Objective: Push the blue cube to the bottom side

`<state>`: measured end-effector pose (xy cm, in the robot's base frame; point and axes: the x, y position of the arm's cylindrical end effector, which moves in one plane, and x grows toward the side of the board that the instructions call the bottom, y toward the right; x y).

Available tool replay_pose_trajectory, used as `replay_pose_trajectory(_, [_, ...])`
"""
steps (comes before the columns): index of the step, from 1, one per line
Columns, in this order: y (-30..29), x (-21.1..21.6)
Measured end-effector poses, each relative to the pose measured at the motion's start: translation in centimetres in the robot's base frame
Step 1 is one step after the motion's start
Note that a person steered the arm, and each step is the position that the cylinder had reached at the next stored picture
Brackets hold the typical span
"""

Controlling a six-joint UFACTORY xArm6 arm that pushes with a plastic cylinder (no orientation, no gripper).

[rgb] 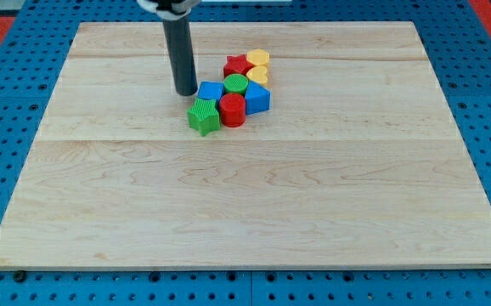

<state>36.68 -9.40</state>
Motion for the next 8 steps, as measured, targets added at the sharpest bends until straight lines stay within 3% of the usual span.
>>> replay_pose_trajectory(1, [-0.2, 1.5])
replay_pose_trajectory(2, [-4.0, -1.3])
replay_pose_trajectory(3, [-2.5, -3.2])
replay_pose_trajectory(6, [3.2, -3.2])
replay_pose_trajectory(8, [3.6, -0.5])
